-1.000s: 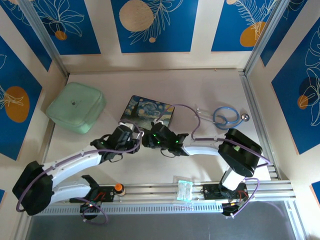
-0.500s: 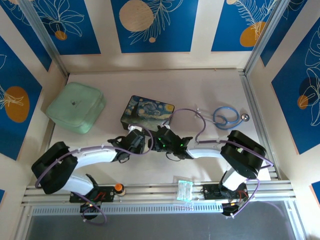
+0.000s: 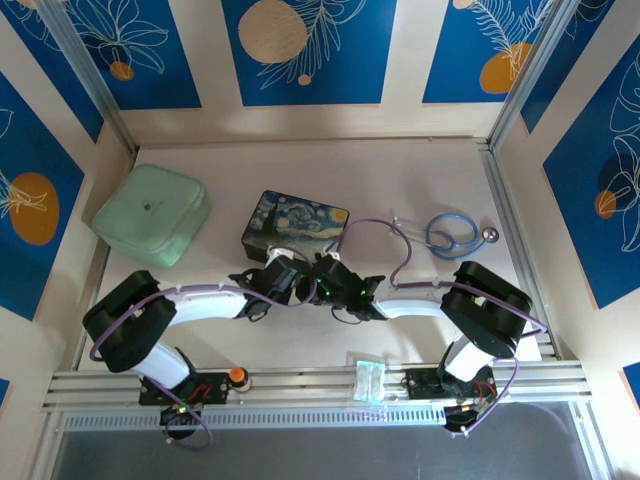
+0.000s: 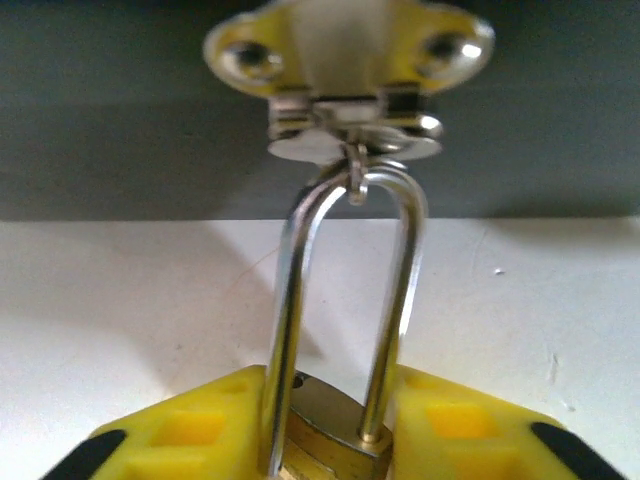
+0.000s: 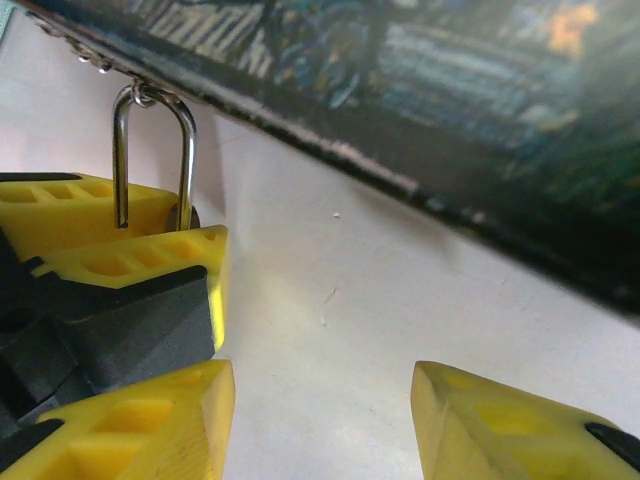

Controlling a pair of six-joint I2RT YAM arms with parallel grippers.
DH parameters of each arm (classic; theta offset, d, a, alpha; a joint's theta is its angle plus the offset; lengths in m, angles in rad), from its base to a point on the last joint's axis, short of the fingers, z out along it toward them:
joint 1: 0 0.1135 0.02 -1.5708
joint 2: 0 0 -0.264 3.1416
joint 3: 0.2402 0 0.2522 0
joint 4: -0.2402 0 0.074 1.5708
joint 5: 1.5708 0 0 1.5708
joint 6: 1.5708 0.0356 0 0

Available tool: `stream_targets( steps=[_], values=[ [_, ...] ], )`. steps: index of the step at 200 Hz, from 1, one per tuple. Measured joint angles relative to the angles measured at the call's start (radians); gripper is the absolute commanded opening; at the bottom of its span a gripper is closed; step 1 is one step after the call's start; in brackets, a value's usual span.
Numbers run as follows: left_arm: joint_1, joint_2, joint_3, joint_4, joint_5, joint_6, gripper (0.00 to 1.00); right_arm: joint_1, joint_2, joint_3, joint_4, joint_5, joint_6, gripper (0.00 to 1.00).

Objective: Unlock the padlock with the key

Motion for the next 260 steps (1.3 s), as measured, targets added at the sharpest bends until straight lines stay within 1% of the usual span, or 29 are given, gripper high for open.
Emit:
stream_targets(
  steps=[20, 46, 94, 140, 167, 197, 215, 240, 260],
  values=[
    [0.0, -0.003, 0.006, 0.0, 0.01, -0.003, 0.18, 0.001, 0.0, -0.008, 0.008, 0.0, 0.0, 0.5],
    [0.0, -0.026, 0.008, -0.008, 0.054, -0.013, 0.15, 0.001, 0.0, -0.021, 0.01, 0.007, 0.001, 0.49],
    [0.0, -0.072, 0.01, -0.059, 0.241, -0.071, 0.1, 0.0, -0.028, -0.066, 0.013, 0.012, 0.007, 0.49],
    [0.002, -0.065, 0.005, -0.022, 0.372, -0.153, 0.09, -0.012, -0.06, -0.106, 0.047, 0.007, 0.013, 0.49],
    [0.008, -0.052, 0.003, 0.013, 0.413, -0.188, 0.11, -0.02, -0.06, -0.111, 0.063, -0.005, 0.014, 0.49],
    [0.011, -0.048, 0.003, 0.019, 0.417, -0.199, 0.11, -0.026, -0.06, -0.124, 0.087, -0.013, 0.018, 0.49],
    [0.032, -0.047, -0.014, 0.062, 0.462, -0.213, 0.12, -0.03, -0.067, -0.14, 0.105, -0.016, 0.026, 0.49],
    [0.043, -0.039, -0.019, 0.083, 0.489, -0.216, 0.17, -0.039, -0.071, -0.152, 0.116, -0.026, 0.027, 0.49],
    [0.043, -0.039, -0.016, 0.07, 0.473, -0.212, 0.26, -0.042, -0.072, -0.155, 0.118, -0.032, 0.033, 0.49]
  ],
)
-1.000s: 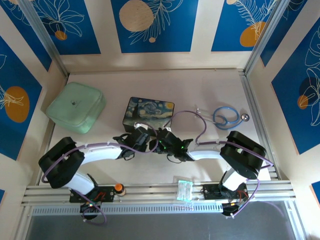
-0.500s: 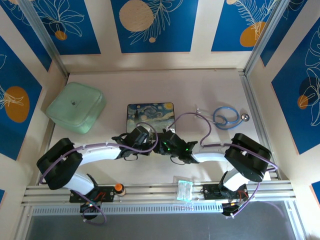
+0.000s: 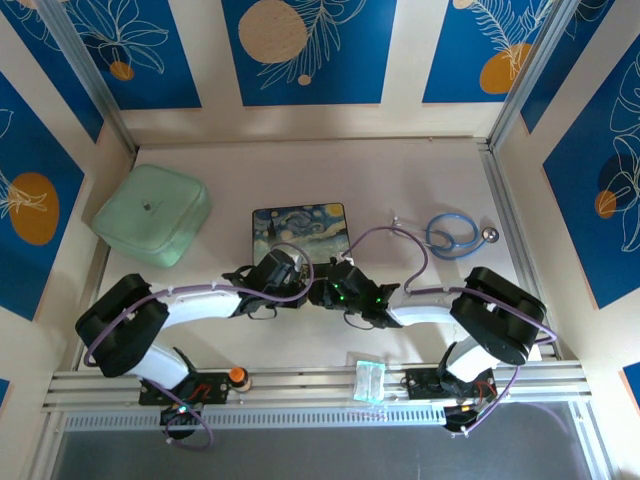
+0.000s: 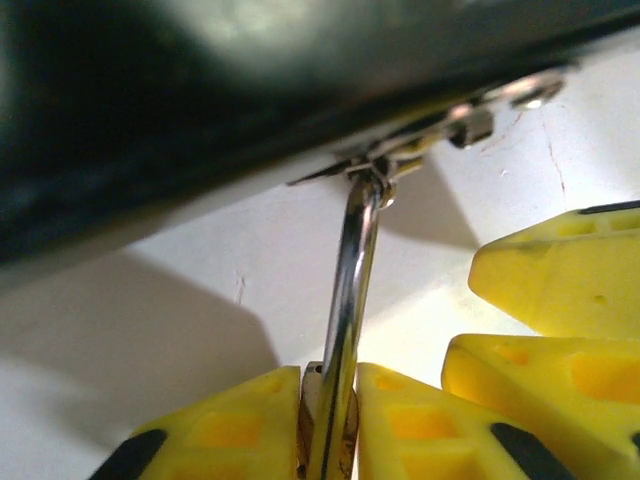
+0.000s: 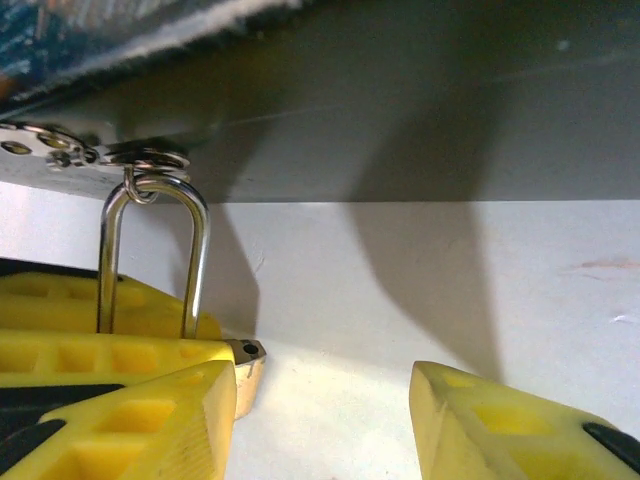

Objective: Unlock the padlock with the key

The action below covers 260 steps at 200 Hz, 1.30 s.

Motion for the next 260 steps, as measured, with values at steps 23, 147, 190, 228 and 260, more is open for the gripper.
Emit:
stream_targets(
  steps=[23, 147, 190, 228, 260],
  values=[
    [0.0, 0.001, 0.0, -0.056, -0.025, 0.0, 0.28, -0.001, 0.0, 0.0, 0.006, -0.005, 0.0, 0.49],
    [-0.022, -0.029, 0.017, -0.166, -0.125, 0.056, 0.62, -0.006, 0.021, 0.0, 0.052, -0.02, 0.009, 0.52],
    [-0.002, -0.164, -0.003, -0.27, -0.164, 0.103, 0.73, -0.007, 0.068, 0.004, 0.154, -0.062, 0.035, 0.53],
    [-0.001, -0.201, 0.008, -0.293, -0.179, 0.145, 0.54, -0.007, 0.095, 0.007, 0.221, -0.067, 0.053, 0.53],
    [0.032, -0.273, 0.011, -0.344, -0.177, 0.17, 0.58, -0.005, 0.095, 0.007, 0.221, -0.066, 0.061, 0.53]
  ],
)
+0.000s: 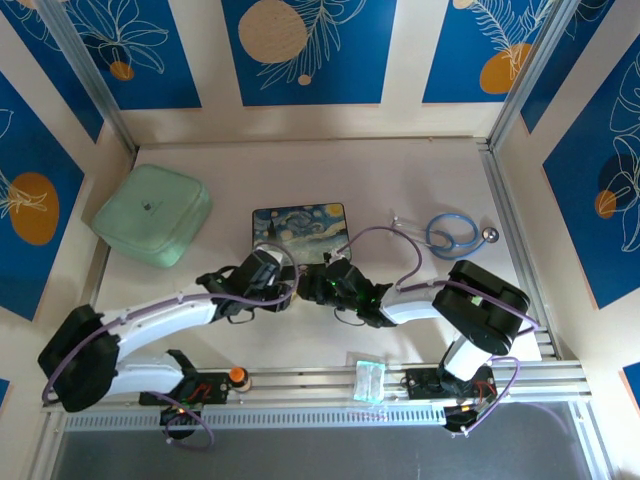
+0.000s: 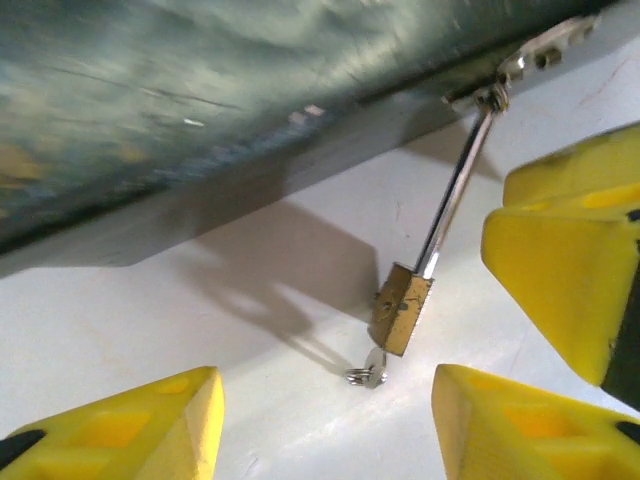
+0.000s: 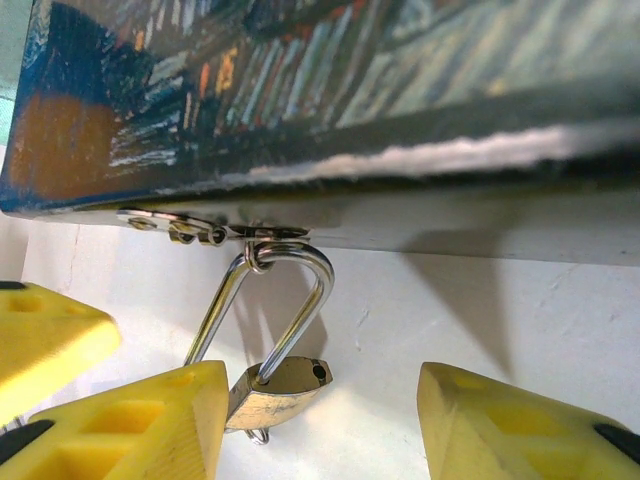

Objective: Unlock the padlock with the key

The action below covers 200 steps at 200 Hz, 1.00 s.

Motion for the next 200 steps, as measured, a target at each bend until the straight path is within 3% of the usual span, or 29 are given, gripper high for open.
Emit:
stream_targets(
  steps=[45, 95, 142, 200],
  values=[
    [0.128, -0.13, 0.062, -0.085, -0.027, 0.05, 0.59, 0.026, 0.03, 0.034, -0.001, 0.0, 0.0, 0.54],
    [0.129, -0.137, 0.087, -0.1, -0.027, 0.063, 0.63, 0.059, 0.085, 0.112, -0.04, 0.012, -0.003, 0.52],
    [0.13, -0.128, 0.086, -0.1, -0.027, 0.063, 0.64, 0.116, 0.095, 0.183, -0.208, 0.081, -0.013, 0.48],
    [0.131, -0.101, 0.087, -0.099, -0.027, 0.063, 0.64, 0.124, 0.13, 0.213, -0.216, 0.118, -0.035, 0.44]
  ],
)
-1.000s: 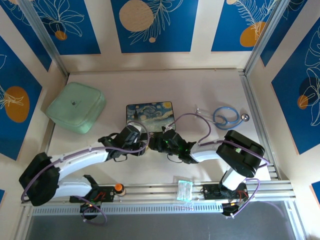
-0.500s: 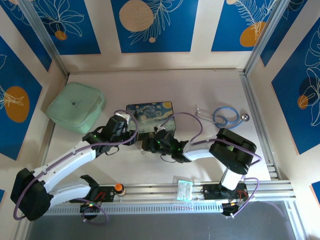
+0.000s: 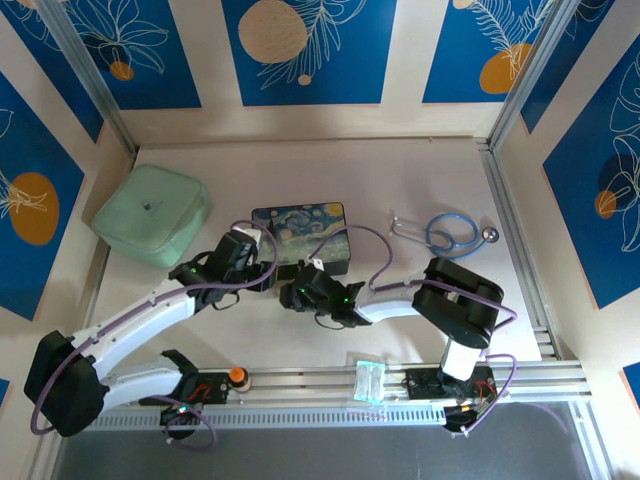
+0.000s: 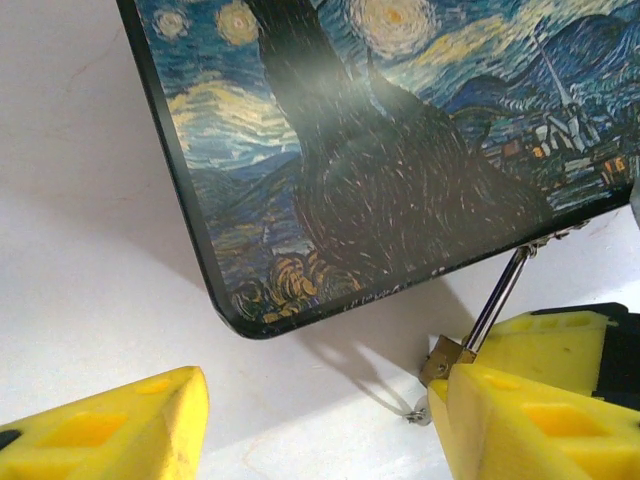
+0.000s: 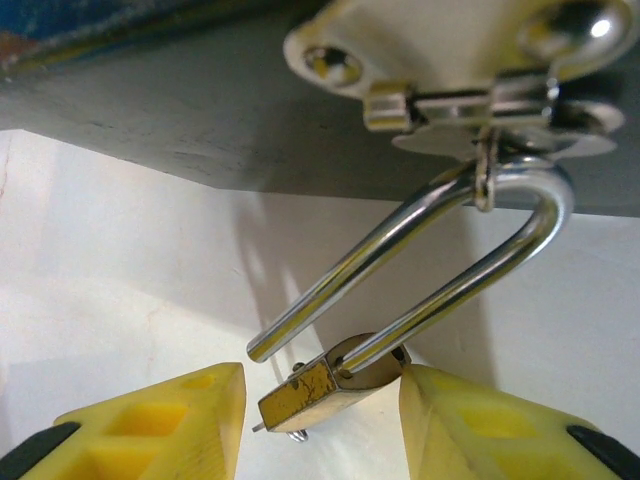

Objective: Unlock the padlock with the key

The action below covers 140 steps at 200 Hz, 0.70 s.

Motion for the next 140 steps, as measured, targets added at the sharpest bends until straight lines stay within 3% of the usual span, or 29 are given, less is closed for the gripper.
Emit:
stream_targets(
  steps=[64, 140],
  values=[
    [0.0, 0.02, 0.006, 0.008, 0.0, 0.0, 0.64, -0.002, 0.015, 0.039, -0.057, 0.029, 0.01, 0.44],
    [0.0, 0.098, 0.149, 0.012, -0.03, 0.029, 0.64, -0.008, 0.038, 0.084, -0.117, 0.059, 0.021, 0.14]
  ],
)
